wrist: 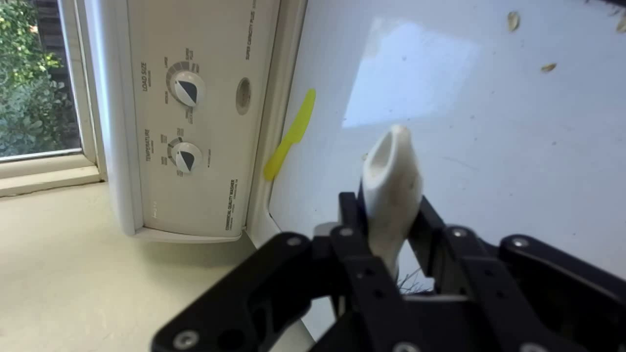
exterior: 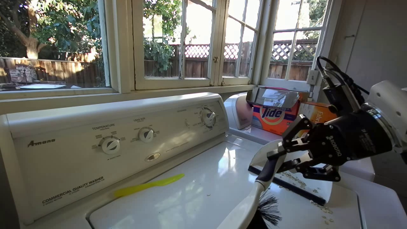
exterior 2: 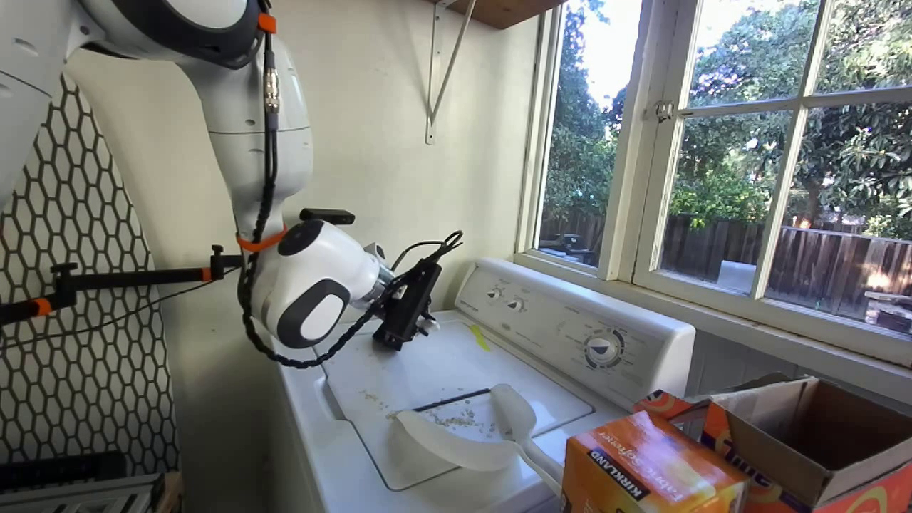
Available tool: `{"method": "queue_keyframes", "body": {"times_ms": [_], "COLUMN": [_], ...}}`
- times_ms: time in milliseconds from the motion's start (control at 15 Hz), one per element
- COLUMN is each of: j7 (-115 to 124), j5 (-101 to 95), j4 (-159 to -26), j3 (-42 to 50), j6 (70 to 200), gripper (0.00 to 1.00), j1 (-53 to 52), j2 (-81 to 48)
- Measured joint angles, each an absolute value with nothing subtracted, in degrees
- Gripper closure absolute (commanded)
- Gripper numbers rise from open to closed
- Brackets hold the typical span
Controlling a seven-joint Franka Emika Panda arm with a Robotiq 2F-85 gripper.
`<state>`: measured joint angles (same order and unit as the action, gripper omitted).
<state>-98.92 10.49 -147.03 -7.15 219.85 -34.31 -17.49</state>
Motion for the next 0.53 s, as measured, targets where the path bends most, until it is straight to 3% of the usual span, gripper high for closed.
{"method": "queue_keyframes", "body": {"times_ms": [533], "j7": [-109.01], "j5": [28.23], "j4": [-152.36], "j3": [-6.46], "j6": [219.85], "gripper": [0.93], "j1": [-38.44], "j2": [-12.30]}}
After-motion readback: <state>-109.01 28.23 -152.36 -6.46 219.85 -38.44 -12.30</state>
